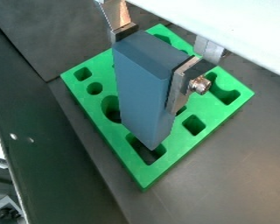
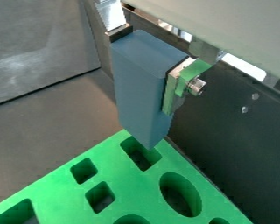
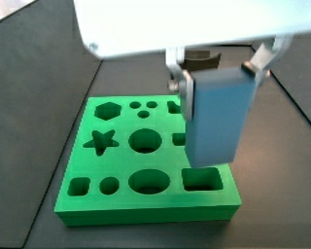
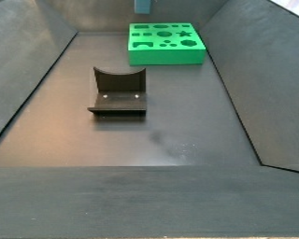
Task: Pick up the rectangle object. Move up. Place the rectangle object on the fixture. Regrasp the rectangle object. Move to above the board. Insert the rectangle object.
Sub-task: Insert the rectangle object.
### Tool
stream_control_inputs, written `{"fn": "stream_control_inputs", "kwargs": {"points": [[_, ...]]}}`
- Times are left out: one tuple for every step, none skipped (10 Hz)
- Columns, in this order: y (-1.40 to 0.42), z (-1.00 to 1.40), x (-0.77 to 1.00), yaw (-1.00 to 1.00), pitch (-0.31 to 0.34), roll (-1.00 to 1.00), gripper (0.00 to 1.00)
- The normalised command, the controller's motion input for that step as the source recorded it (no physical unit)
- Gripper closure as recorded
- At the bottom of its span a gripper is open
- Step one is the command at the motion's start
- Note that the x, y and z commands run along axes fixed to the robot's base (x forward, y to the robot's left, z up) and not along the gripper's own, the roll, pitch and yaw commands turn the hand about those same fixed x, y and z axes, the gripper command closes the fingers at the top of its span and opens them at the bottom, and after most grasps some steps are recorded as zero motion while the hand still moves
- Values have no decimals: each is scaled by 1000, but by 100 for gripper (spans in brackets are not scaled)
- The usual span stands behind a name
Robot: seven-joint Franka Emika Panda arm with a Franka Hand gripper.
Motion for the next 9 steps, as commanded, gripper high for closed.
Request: {"fn": "stream_control_inputs", "kwargs": {"points": [[-237,-374,6,0,-81,166,100],[-194,-403,9,0,-76,171,100],[-129,-300,37,0,-59,150,100],[-94,-240,31,0,-53,143,100],[0,-183,123,0,-4,121,100],[0,-171,180,0,0,121,100],[0,-157,140,0,0,101,100],[0,-174,91,0,0,89,100],[0,-171,74,-14,-26,67,100]]}}
